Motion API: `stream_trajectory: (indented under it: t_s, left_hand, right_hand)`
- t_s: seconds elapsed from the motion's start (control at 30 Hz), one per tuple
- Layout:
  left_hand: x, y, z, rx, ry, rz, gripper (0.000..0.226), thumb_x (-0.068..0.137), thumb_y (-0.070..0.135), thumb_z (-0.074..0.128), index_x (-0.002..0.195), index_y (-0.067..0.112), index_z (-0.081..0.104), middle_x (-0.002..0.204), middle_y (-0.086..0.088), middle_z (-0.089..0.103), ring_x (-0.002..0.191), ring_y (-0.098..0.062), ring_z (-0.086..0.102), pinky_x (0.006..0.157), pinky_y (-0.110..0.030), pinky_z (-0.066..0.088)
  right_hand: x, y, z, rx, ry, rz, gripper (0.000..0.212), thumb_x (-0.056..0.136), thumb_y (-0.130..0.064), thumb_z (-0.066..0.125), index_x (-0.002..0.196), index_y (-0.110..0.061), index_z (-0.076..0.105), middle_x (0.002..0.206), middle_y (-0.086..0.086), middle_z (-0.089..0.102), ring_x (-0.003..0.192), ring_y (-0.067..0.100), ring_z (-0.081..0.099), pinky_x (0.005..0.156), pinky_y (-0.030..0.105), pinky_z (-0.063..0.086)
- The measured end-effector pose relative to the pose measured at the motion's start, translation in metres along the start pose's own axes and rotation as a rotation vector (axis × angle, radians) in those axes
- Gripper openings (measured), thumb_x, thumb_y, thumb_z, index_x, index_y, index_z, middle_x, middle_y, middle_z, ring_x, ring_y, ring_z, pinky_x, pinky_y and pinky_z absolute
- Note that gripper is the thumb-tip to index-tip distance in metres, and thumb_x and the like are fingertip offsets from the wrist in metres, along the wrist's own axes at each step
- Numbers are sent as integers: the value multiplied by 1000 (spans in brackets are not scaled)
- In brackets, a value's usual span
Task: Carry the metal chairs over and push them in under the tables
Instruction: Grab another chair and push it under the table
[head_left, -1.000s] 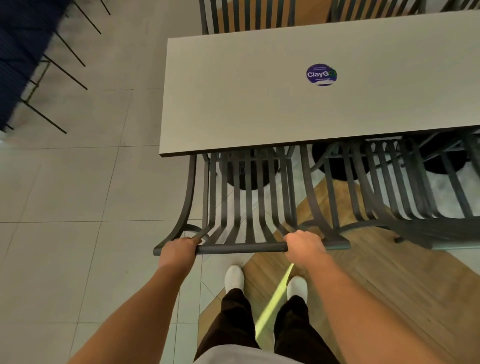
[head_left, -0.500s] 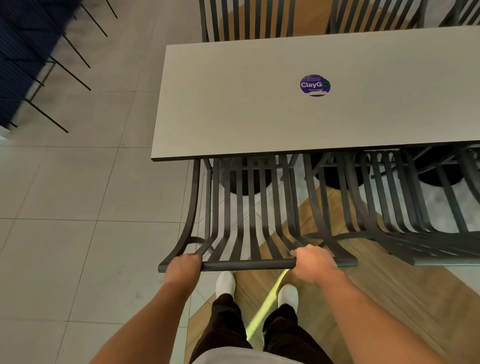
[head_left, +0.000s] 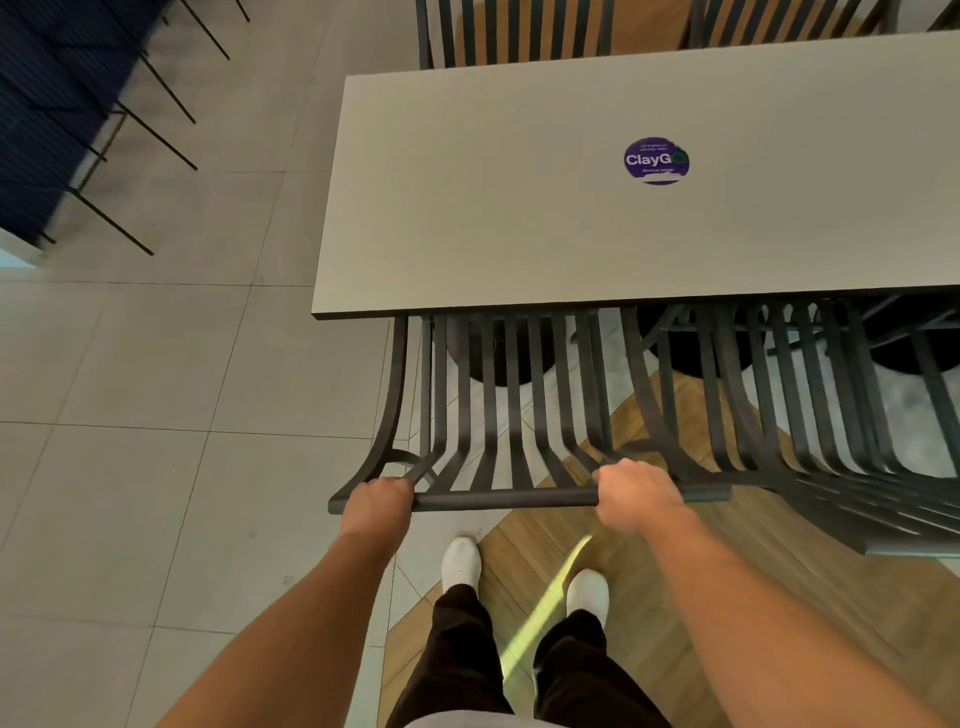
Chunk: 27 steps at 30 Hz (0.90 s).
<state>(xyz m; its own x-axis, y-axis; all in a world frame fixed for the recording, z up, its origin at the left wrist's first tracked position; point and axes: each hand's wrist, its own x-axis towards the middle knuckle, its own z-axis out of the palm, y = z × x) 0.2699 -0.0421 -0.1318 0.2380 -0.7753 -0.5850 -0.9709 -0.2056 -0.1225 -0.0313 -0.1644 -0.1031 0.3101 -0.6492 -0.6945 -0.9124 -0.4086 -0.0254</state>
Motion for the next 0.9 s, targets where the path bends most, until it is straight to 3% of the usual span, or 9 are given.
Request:
stream_trajectory:
  t_s: [0.27, 0.4, 0.67, 0.9]
  left_hand:
    - [7, -8, 0, 14, 24, 49, 22, 106, 17, 51, 126, 17, 61, 111, -1, 69, 97, -17, 65, 90, -30, 50]
    - [8, -23, -4, 8, 18, 40, 22, 107, 17, 50, 126, 19, 61, 110, 1, 69, 91, -15, 62, 87, -28, 51]
    - [9, -36, -10, 29, 4, -13, 24, 106, 12, 47, 122, 20, 62, 109, 1, 69, 98, -17, 67, 87, -29, 51]
    - [6, -28, -12, 89, -16, -10, 24, 105, 10, 49, 124, 19, 60, 114, 0, 69, 104, -19, 66, 90, -29, 48]
  right_hand:
    - [8, -5, -3, 11, -32, 2, 29, 96, -24, 60, 124, -22, 67, 93, -2, 64, 81, 19, 60, 72, 31, 49]
    - [6, -20, -2, 19, -29, -1, 27, 96, -26, 60, 122, -20, 67, 97, 0, 67, 87, 20, 65, 79, 34, 55]
    - [7, -35, -2, -4, -21, -19, 28, 97, -27, 58, 122, -19, 66, 107, 3, 69, 99, 26, 68, 87, 39, 56]
    - [6, -27, -1, 27, -26, -27, 30, 98, -24, 58, 127, -21, 65, 96, -1, 64, 86, 19, 63, 79, 33, 54]
